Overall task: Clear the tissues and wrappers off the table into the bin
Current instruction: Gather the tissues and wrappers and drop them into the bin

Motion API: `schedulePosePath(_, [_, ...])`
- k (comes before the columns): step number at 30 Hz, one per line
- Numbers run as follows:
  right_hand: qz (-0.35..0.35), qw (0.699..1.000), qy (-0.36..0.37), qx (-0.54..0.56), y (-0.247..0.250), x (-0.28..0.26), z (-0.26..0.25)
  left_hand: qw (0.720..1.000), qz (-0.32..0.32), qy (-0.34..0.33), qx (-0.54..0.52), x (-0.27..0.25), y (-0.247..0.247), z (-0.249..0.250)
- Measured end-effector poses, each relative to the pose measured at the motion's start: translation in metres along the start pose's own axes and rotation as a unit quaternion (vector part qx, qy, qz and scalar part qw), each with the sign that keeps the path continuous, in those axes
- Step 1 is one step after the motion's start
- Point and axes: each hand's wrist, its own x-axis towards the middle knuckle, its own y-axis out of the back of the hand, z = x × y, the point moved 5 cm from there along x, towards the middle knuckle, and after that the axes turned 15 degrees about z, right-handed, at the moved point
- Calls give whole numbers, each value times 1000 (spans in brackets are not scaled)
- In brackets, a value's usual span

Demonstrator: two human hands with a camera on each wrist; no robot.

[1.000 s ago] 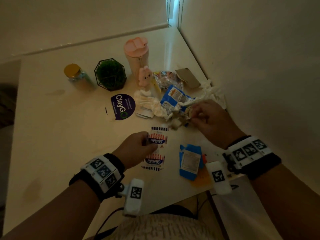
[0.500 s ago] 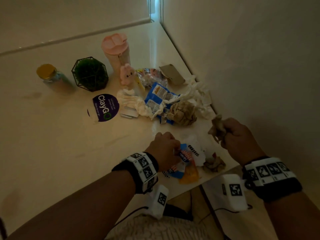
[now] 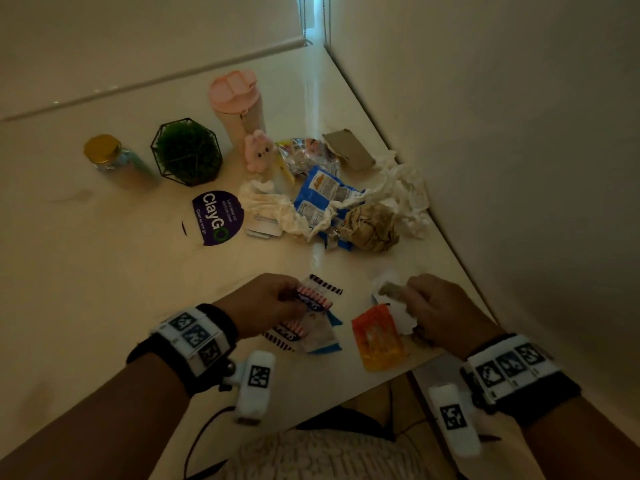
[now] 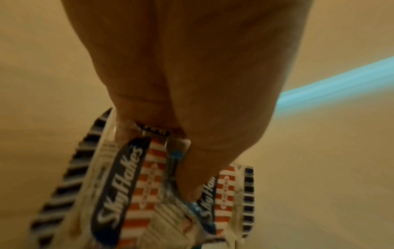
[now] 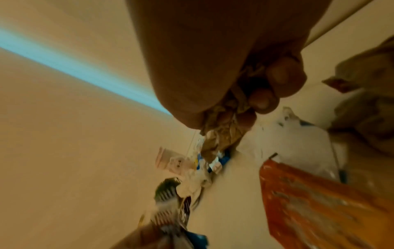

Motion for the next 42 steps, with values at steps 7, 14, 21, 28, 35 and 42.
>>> schedulePosePath(7, [-159,968,90,-171,-42,-18,-8,999,34,-33,-12,-17,25,-13])
schedulePosePath(14, [-151,898,198,-364,-75,-7,-9,999,11,-33,-38,-25,12,-15])
schedulePosePath(21, [-134,933,233,-241,-61,-11,-45,997,1,-43,-70,-29,5,-9])
schedulePosePath(28, [109,976,-111,155,25,16,-17,992,43,-26,-116,-25,14,-14])
schedulePosePath(35, [88,991,-100,24,27,28,8,992,38,-6,-123,-25,6,-19])
schedulePosePath(42, [-52,961,-106,-251,-11,19,13,993,28,-15,-110,-21,-4,-11])
